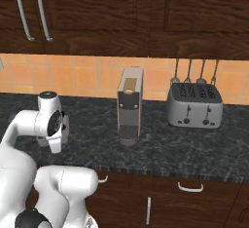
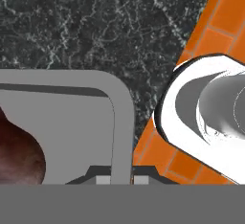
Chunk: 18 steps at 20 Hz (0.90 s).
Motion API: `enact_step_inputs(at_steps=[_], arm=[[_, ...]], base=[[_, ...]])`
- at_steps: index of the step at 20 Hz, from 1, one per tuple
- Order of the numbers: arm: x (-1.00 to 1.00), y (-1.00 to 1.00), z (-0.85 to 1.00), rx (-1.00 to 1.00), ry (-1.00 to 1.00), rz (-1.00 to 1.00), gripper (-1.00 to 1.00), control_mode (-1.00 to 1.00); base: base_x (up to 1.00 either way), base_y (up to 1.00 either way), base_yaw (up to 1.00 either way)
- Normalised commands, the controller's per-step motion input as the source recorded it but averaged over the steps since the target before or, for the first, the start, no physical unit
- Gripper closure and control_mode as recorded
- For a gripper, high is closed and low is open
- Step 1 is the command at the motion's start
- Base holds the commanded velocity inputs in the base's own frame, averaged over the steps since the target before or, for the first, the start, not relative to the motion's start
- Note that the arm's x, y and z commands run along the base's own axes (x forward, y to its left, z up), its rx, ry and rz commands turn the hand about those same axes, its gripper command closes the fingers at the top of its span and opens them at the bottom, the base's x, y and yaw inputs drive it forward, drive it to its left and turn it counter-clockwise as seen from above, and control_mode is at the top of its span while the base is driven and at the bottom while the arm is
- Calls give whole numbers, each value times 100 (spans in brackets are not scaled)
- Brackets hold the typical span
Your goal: Take the meat container that has the chicken drumstick and place it on the second highest rack of the freezer. Then take the vegetable container that has the potato and avocado and place it on the highest rack of the freezer.
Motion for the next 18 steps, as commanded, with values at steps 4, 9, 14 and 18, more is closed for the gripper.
enact_step_inputs(at_steps=[4, 9, 14, 18], arm=[[-58, -13, 100, 6, -11, 0, 100, -100], [-52, -29, 100, 5, -7, 3, 100, -100], [-38, -16, 100, 1, 1, 13, 100, -100], [-42, -1, 100, 0, 10, 18, 100, -100]], base=[[0, 0, 0], [0, 0, 0], [0, 0, 0], [0, 0, 0]])
